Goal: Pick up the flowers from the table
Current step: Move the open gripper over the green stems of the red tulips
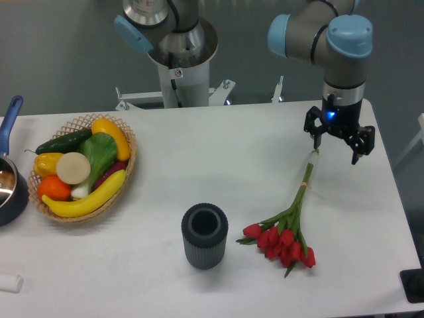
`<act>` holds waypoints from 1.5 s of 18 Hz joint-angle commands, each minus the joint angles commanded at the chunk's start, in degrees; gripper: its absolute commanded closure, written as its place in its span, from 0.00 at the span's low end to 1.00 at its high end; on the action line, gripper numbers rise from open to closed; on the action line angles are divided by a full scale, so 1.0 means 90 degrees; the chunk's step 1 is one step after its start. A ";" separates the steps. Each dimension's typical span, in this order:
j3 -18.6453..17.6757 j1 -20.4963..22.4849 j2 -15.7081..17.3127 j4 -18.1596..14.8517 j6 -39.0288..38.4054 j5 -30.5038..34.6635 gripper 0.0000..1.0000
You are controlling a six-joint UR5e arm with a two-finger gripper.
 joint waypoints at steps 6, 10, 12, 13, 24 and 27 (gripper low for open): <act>-0.0019 0.0010 0.0000 -0.0010 0.0000 -0.0020 0.00; -0.0049 0.0000 -0.0058 -0.0010 -0.0058 -0.0020 0.00; -0.0097 -0.0058 -0.0117 0.0000 -0.0204 -0.0010 0.00; -0.0127 -0.0068 -0.0127 0.0000 -0.0427 0.0000 0.00; -0.0264 -0.0371 -0.0693 0.0000 -0.0975 0.0000 0.00; -0.0156 -0.0546 -0.0820 0.0000 -0.1639 -0.0145 0.00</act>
